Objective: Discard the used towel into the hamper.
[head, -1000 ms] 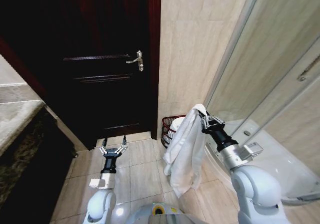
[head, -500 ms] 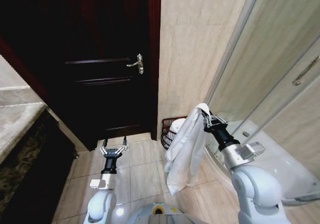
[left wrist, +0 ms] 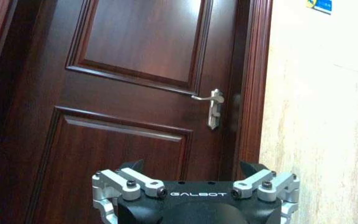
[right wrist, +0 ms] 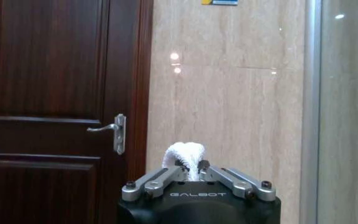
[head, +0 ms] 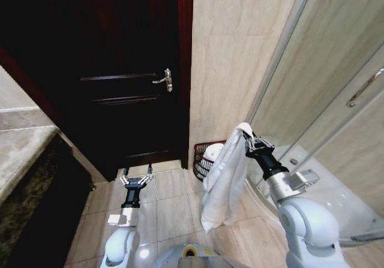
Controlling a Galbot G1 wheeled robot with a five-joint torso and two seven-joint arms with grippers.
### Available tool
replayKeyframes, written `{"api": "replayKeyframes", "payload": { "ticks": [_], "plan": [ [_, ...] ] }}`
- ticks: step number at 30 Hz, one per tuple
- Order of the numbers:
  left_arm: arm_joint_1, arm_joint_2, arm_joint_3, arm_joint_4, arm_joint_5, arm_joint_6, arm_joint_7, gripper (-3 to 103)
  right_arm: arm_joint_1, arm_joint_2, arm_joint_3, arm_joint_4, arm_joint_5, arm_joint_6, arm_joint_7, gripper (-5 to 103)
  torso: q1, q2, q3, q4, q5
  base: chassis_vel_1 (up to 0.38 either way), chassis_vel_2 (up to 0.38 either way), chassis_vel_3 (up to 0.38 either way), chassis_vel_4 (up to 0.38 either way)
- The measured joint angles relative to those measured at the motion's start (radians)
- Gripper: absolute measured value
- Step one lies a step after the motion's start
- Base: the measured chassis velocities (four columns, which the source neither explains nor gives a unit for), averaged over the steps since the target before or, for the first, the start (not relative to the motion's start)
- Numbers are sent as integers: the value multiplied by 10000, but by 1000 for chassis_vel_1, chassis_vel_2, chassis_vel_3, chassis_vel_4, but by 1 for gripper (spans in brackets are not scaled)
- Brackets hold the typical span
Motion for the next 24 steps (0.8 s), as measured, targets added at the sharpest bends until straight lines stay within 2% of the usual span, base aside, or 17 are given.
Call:
{"api": "replayKeyframes", "payload": {
  "ticks": [7,13,16,17,20,21,24],
  "plan": [
    [52,-100,12,-6,99,4,-5,100,215,-438,242,0,525,-288,481,4,152,324,173,0,-1,0,0,0,0],
    [220,-69,17,-103,106,-33,163,100,584,-787,187,0,947,-736,1208,4,296,622,329,0,1,0,0,0,0],
    [303,-70,26,-221,112,-53,217,100,868,-1375,286,1,1392,-836,1644,4,351,728,377,1,0,0,0,0,0],
    [303,-70,26,-221,112,-53,217,100,868,-1375,286,1,1392,-836,1644,4,351,728,377,1,0,0,0,0,0],
    [351,-109,47,-252,165,-150,222,100,1358,-2202,619,1,2083,-838,1946,4,362,752,386,0,0,0,0,0,0],
    [351,-109,47,-252,165,-150,222,100,1358,-2202,619,1,2083,-838,1946,4,362,752,386,0,0,0,0,0,0],
    [362,-162,43,-133,265,-257,217,100,2352,-3084,780,-244,2976,-865,2207,4,360,747,381,-1,-5,0,0,0,0]
  ]
}}
